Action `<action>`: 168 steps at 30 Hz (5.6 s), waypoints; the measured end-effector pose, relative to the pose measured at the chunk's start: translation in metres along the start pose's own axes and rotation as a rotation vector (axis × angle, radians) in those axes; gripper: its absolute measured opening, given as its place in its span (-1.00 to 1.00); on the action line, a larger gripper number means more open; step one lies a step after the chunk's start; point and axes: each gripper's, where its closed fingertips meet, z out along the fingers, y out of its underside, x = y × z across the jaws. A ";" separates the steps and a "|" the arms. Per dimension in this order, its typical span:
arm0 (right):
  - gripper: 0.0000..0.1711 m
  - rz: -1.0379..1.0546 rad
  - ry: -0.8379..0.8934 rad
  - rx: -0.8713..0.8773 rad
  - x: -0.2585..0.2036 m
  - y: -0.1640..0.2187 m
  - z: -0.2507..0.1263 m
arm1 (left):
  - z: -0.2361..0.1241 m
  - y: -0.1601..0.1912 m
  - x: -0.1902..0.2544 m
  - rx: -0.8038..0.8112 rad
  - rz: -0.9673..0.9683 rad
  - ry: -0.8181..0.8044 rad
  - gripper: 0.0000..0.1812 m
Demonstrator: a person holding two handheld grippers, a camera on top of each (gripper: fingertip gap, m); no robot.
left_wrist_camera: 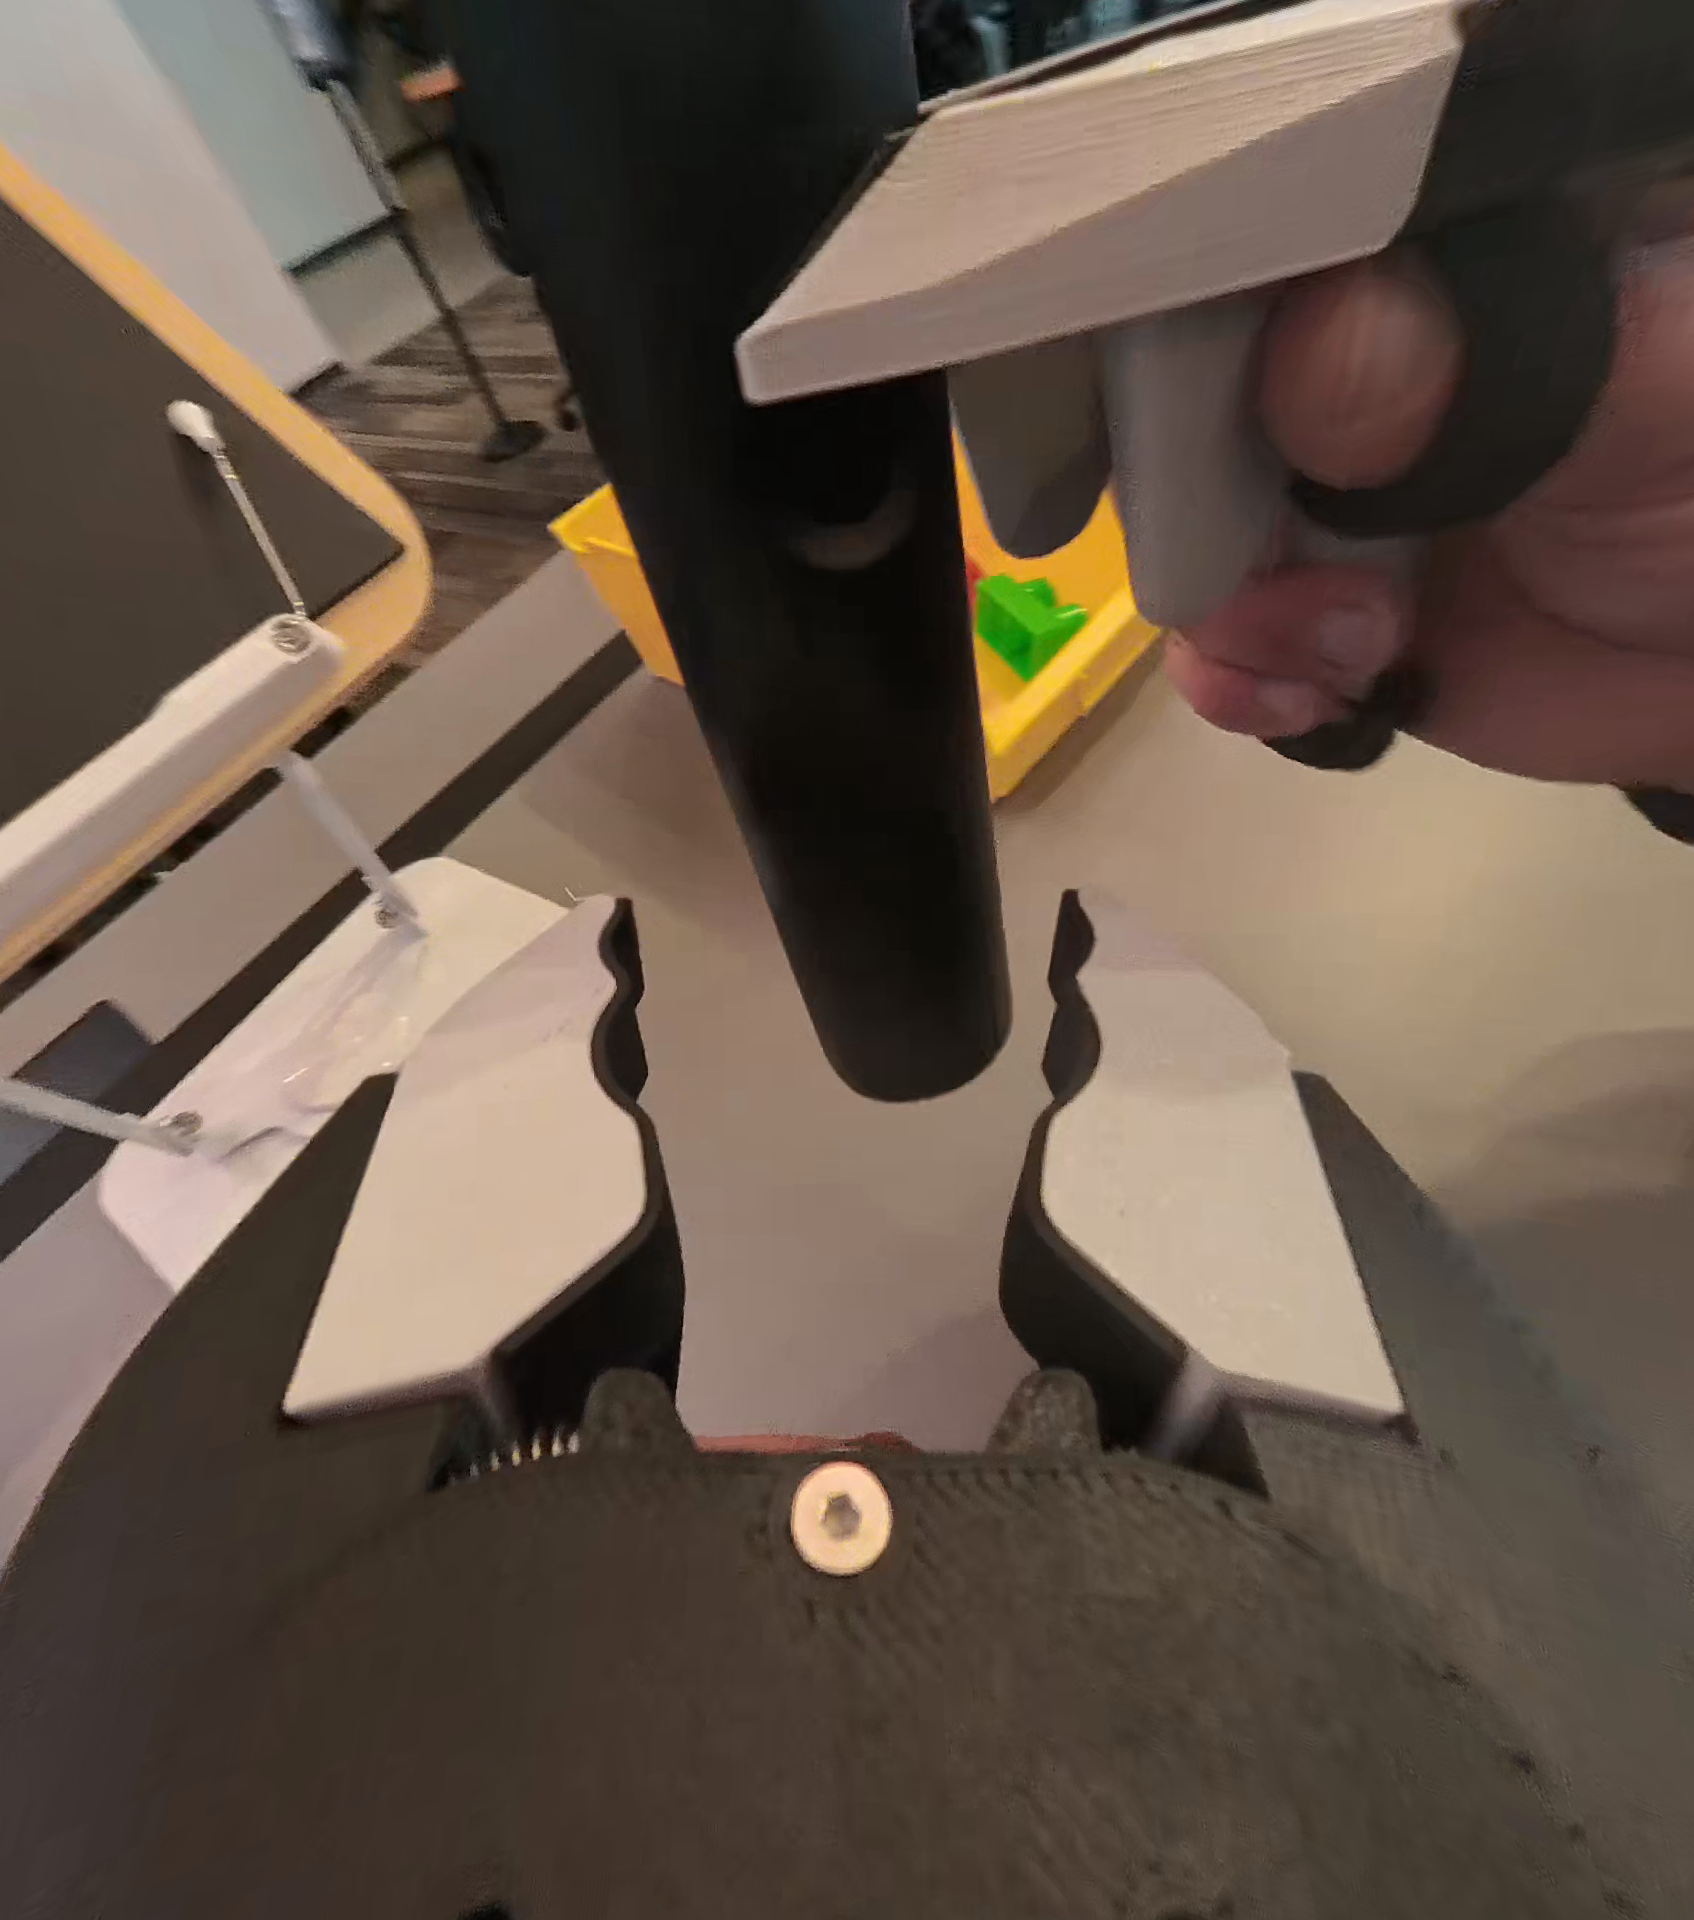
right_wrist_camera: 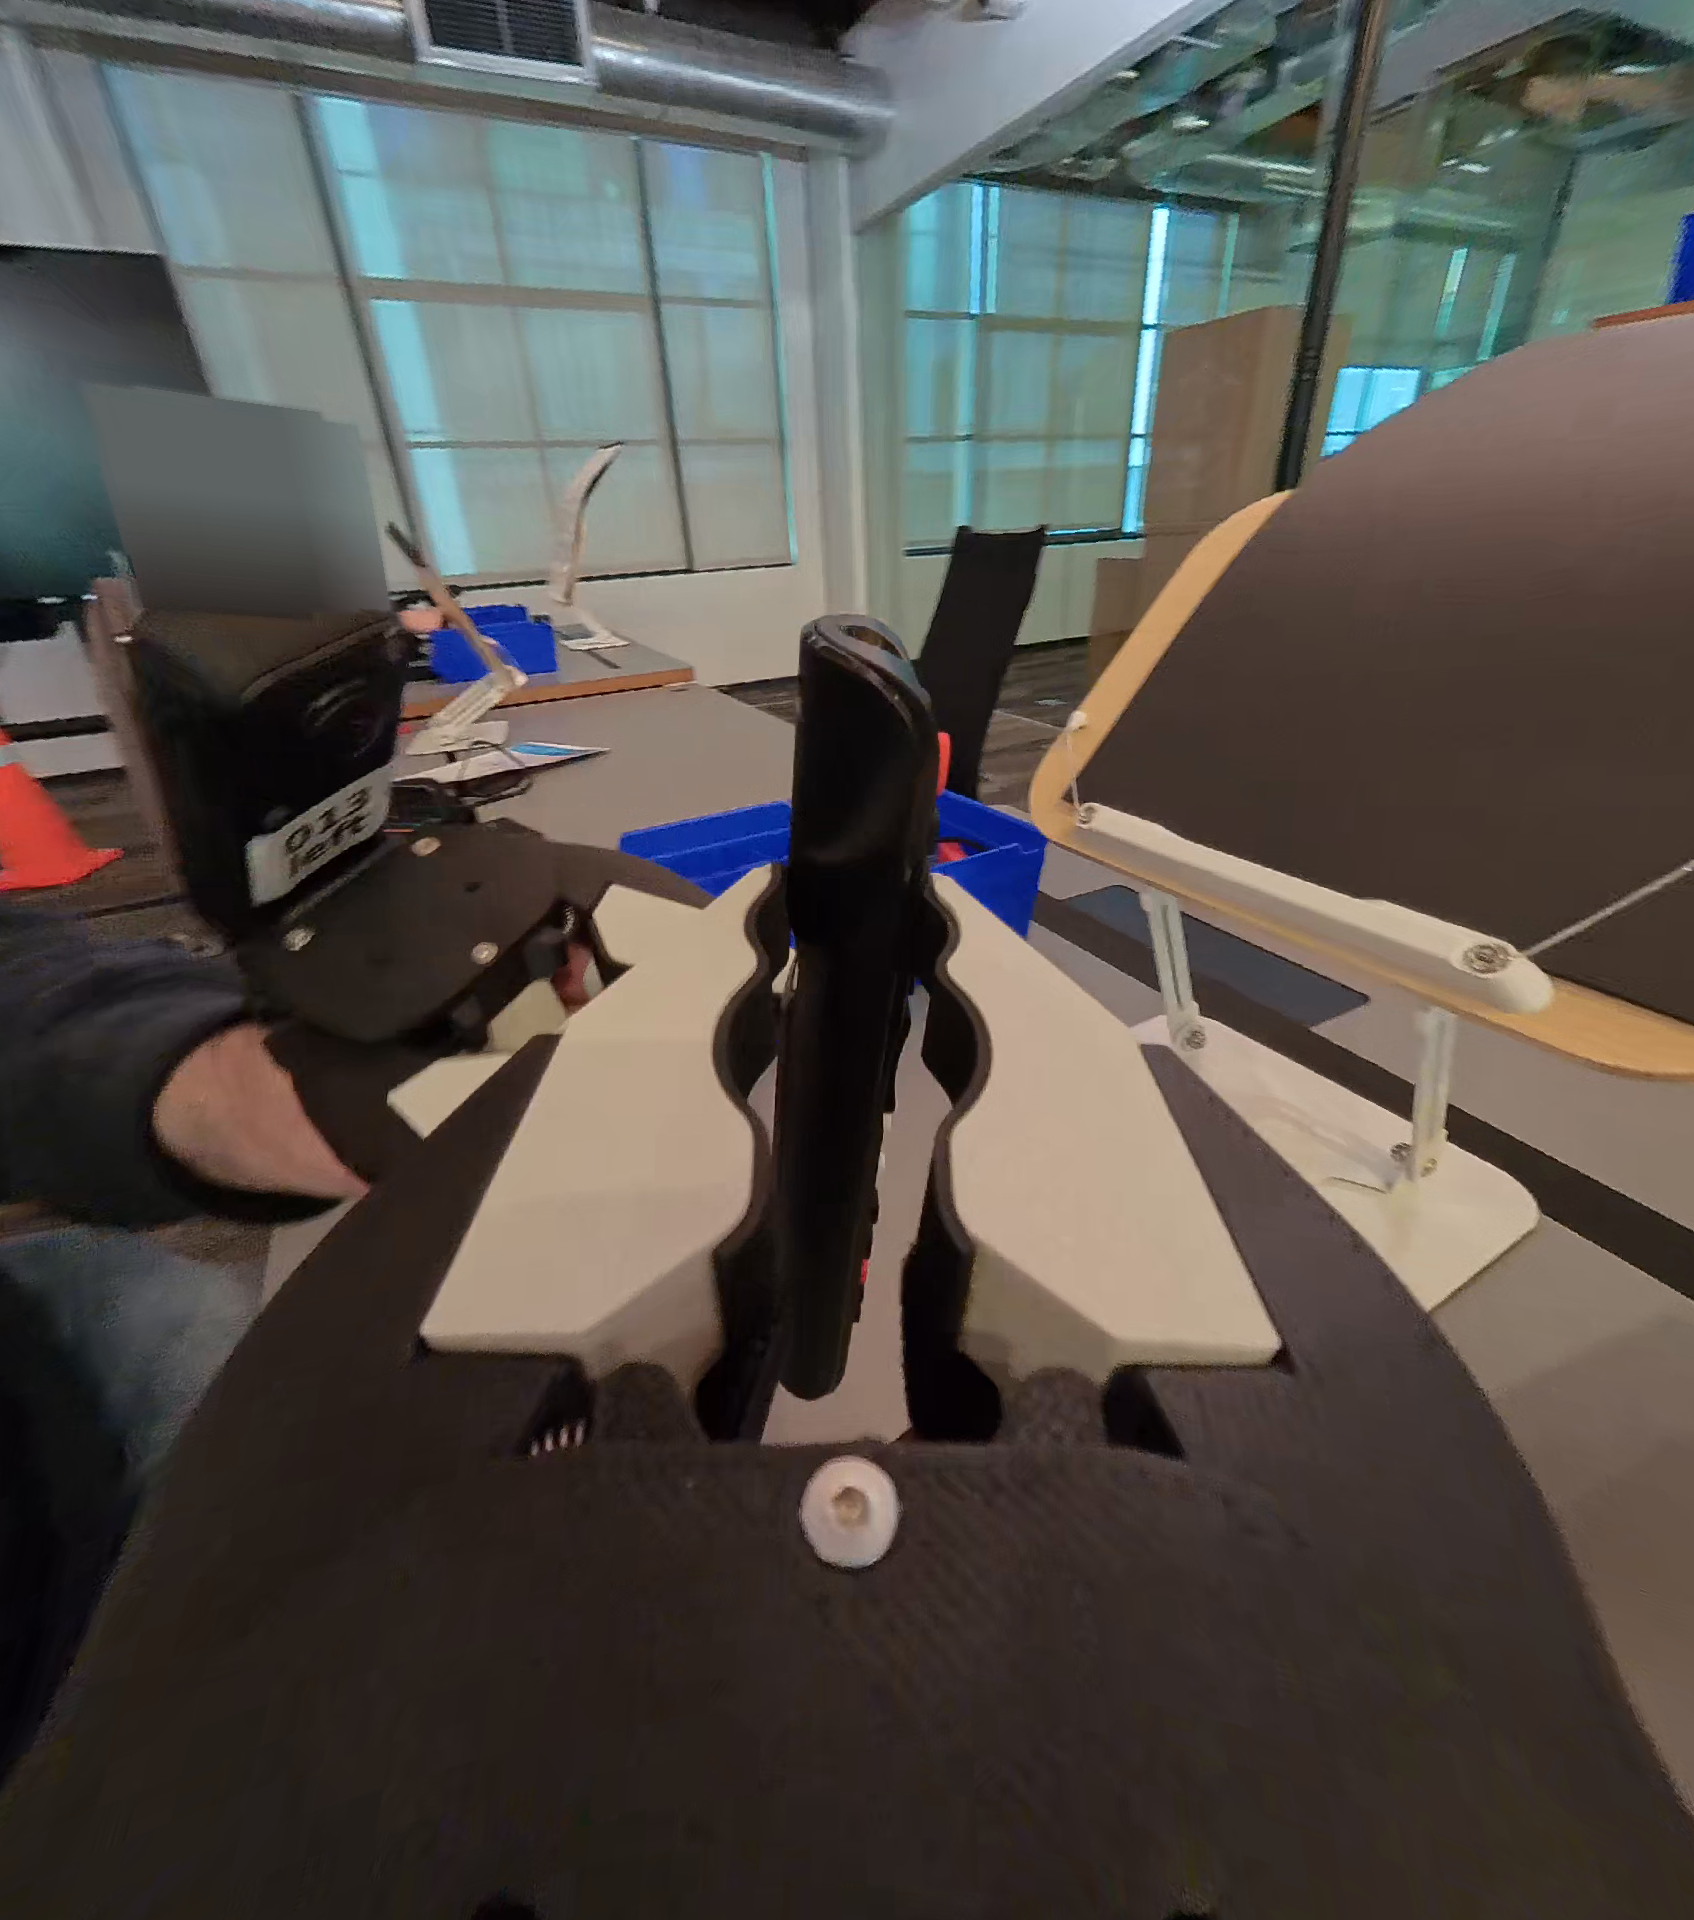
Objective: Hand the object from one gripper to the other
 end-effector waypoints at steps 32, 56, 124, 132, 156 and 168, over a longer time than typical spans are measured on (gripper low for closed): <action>-0.26 0.052 -0.433 -0.068 -0.052 -0.004 -0.006 | -0.011 -0.020 0.069 0.219 -0.092 0.684 -0.39; -0.45 0.033 0.089 -0.003 0.003 -0.006 0.000 | 0.037 0.004 0.009 0.088 0.135 -0.171 -0.35; -0.05 0.031 -0.247 -0.050 -0.022 -0.016 0.001 | 0.012 -0.017 0.055 0.287 -0.155 0.454 -0.33; -0.35 0.109 -0.624 -0.040 -0.056 -0.023 -0.013 | -0.009 -0.029 0.081 0.366 -0.218 0.753 -0.37; -0.35 0.023 -0.183 -0.163 -0.019 -0.007 0.011 | 0.034 -0.014 0.020 0.134 0.210 -0.220 -0.51; -0.09 -0.151 -0.242 -0.226 -0.018 -0.009 -0.012 | 0.026 -0.017 0.014 0.139 0.177 0.001 -0.63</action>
